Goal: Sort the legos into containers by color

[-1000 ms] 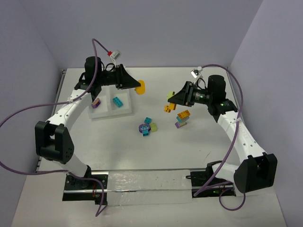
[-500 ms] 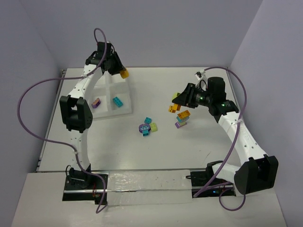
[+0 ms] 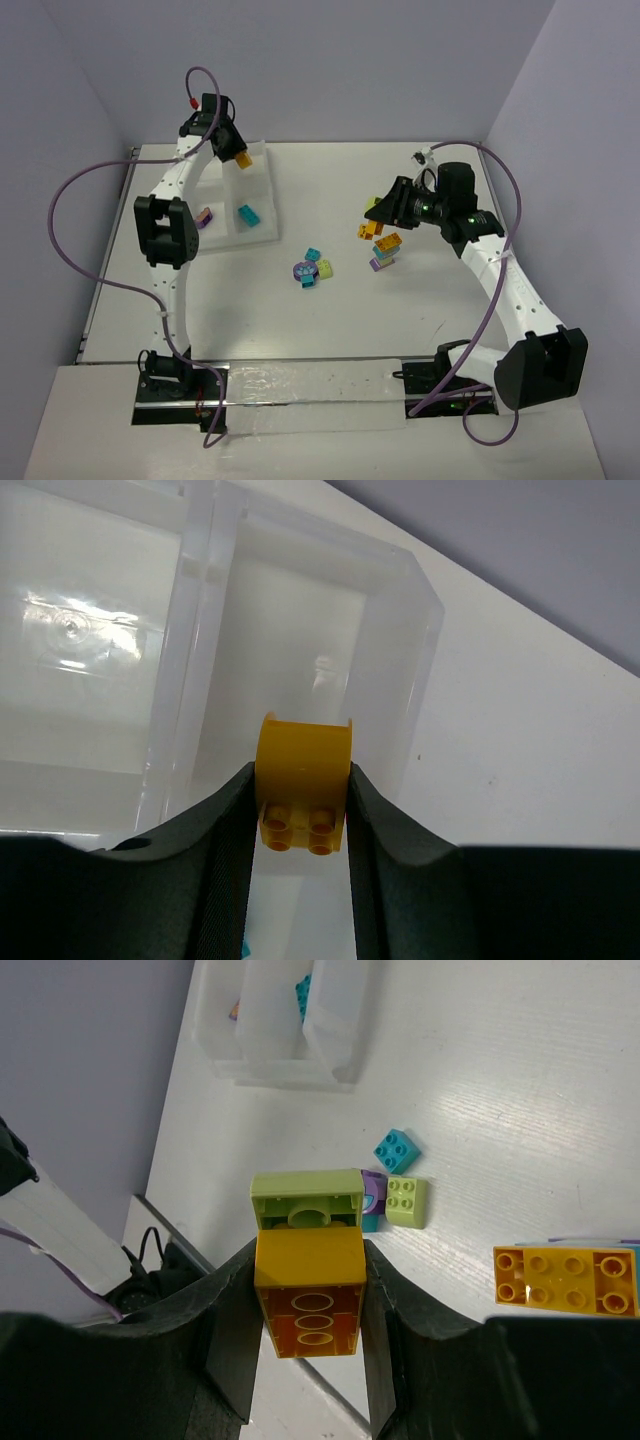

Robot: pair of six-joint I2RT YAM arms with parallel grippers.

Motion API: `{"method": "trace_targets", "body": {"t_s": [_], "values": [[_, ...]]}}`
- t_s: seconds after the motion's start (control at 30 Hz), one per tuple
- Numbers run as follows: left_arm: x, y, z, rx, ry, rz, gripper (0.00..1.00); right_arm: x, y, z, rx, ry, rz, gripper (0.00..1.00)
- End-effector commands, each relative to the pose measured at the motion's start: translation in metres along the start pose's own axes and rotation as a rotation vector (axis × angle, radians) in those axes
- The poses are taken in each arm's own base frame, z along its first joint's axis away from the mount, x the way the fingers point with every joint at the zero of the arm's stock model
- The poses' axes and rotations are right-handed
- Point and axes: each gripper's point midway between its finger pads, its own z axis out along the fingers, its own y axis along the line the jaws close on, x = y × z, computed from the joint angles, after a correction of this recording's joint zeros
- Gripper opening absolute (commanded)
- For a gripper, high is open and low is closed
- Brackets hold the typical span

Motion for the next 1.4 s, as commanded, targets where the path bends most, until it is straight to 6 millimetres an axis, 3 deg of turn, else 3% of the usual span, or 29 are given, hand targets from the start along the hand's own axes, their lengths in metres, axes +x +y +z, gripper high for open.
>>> {"method": "trace_targets", "body": {"t_s": [0.0,0.03,0.1,0.23,0.33,0.4,0.5,0.53,0.6,0.67,0.87,1.1,1.37], "values": [[-0.016,-0.009,0.005,0.023,-0.056,-0.016,0.61,-0.02,0.012,-0.002,-0.028,-0.038,-0.048,0.0],[-0.016,-0.01,0.005,0.028,-0.056,-0.012,0.81,-0.02,0.012,-0.002,-0.028,-0.036,-0.048,0.0],[-0.017,-0.016,0.001,0.057,-0.053,0.003,0.94,-0.019,0.012,0.0,-0.03,-0.03,-0.044,0.0],[-0.027,-0.035,-0.03,0.137,-0.075,0.021,0.97,-0.019,0.012,0.001,-0.036,-0.03,-0.041,0.0],[-0.031,-0.053,-0.074,0.211,-0.107,0.052,0.97,-0.02,0.013,0.0,-0.035,-0.033,-0.043,0.0],[-0.021,-0.07,-0.101,0.283,-0.104,0.096,0.96,-0.02,0.014,0.0,-0.039,-0.033,-0.045,0.0],[0.009,-0.098,-0.15,0.479,-0.051,0.176,0.92,-0.019,0.019,0.0,-0.066,-0.029,-0.05,0.0],[0.02,-0.099,-0.159,0.501,-0.034,0.194,0.91,-0.019,0.021,0.0,-0.075,-0.029,-0.053,0.0],[0.041,-0.123,-0.199,0.688,0.014,0.237,0.9,-0.021,0.027,-0.001,-0.095,-0.033,-0.062,0.0],[0.08,-0.134,-0.219,0.833,0.112,0.245,0.89,-0.023,0.032,-0.003,-0.112,-0.041,-0.066,0.0],[0.14,-0.163,-0.284,1.165,0.25,0.257,0.89,-0.024,0.05,-0.009,-0.194,-0.044,-0.077,0.0],[0.173,-0.194,-0.327,1.398,0.362,0.291,0.88,-0.015,0.072,-0.014,-0.315,-0.014,-0.106,0.0],[0.19,-0.196,-0.345,1.51,0.411,0.324,0.85,-0.018,0.085,-0.019,-0.38,-0.022,-0.076,0.0]]}}
